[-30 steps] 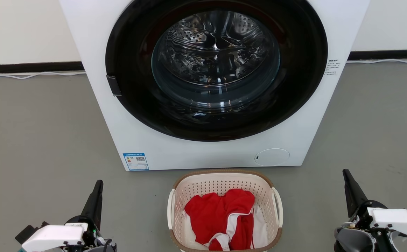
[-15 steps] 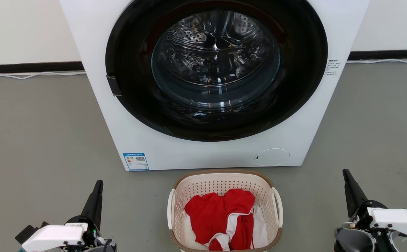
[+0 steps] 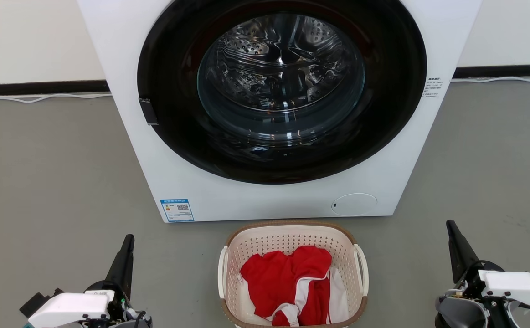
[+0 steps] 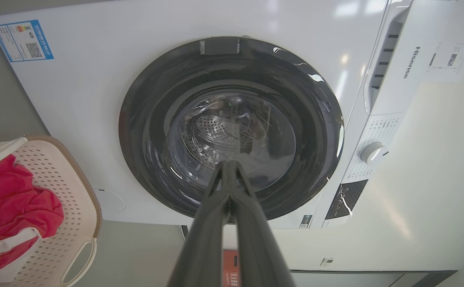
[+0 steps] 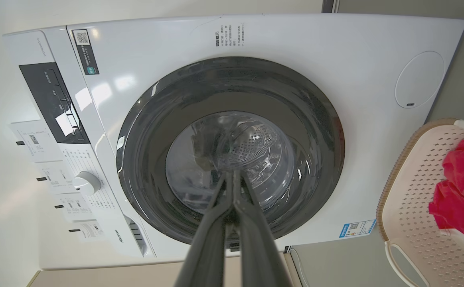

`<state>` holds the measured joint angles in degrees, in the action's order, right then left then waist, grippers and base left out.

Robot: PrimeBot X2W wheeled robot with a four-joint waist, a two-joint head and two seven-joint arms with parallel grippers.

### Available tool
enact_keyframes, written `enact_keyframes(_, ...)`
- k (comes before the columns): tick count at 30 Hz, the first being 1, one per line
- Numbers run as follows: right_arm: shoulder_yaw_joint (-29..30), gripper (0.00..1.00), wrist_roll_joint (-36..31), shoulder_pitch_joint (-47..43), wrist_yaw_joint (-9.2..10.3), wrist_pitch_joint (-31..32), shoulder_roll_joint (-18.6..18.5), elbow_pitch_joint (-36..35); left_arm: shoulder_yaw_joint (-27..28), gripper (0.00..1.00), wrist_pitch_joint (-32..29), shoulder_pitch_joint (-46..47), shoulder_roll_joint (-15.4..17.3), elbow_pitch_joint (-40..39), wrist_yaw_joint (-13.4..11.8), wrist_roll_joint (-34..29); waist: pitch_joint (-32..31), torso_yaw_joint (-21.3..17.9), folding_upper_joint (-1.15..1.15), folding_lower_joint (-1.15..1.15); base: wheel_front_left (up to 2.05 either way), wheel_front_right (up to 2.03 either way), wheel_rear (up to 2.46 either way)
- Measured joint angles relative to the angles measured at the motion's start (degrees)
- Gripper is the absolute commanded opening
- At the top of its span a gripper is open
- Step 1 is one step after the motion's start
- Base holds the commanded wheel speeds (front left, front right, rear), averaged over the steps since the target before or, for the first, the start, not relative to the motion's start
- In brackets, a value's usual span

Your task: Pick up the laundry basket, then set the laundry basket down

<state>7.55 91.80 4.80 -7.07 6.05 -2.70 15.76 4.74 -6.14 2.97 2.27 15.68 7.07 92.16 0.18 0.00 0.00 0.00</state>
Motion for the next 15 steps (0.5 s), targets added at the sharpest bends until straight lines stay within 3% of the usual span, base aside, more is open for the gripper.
enact_keyframes(1, 0.0, 1.00, 0.0, 0.0, 0.00, 0.0, 0.0, 0.1, 0.0, 1.00, 0.0, -0.1, 0.0, 0.1, 0.0, 0.0, 0.0, 0.0, 0.00, 0.00, 0.00, 0.00, 0.00)
enact_keyframes(15, -0.6, 1.00, -1.2, -2.4, 0.07, -1.1, 0.6, 2.7, -0.7, 1.00, 1.5, -3.0, -0.6, 3.1, 0.0, -0.1, -0.1, 0.0, 0.00, 0.03, 0.00, 0.00, 0.00)
